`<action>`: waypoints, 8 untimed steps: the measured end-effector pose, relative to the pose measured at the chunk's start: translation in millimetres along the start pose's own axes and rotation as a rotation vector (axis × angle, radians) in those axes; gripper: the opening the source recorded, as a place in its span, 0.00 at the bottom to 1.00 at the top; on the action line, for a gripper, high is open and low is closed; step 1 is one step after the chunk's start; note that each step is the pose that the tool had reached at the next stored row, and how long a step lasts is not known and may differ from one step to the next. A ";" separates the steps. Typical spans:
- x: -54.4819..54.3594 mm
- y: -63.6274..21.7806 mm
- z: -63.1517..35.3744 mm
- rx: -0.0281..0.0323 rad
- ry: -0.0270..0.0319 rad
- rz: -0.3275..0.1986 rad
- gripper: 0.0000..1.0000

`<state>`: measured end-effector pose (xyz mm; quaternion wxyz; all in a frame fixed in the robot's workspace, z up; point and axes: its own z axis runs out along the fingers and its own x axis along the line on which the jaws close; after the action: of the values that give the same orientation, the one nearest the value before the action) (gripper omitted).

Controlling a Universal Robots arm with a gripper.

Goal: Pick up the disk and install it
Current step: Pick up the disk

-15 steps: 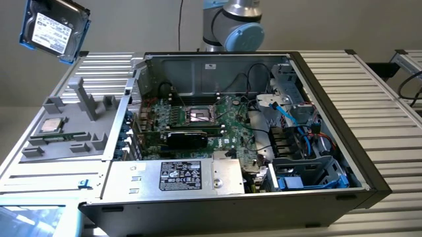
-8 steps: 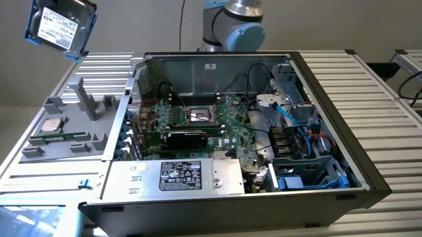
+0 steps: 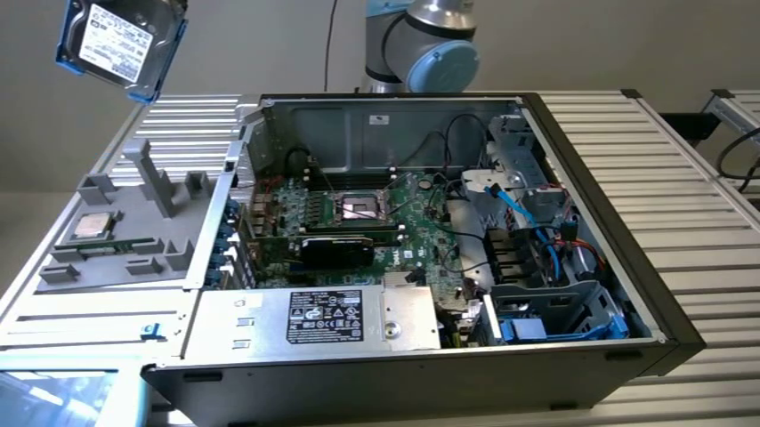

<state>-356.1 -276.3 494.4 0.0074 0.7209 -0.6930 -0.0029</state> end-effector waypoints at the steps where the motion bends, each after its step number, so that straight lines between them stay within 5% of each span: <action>1: 0.3 -2.0 -1.0 0.0001 0.0005 0.000 0.39; 8: 5.5 -12.2 -6.0 -0.0002 0.0030 0.000 0.39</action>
<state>-343.6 -281.3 500.3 0.0086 0.7209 -0.6930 -0.0019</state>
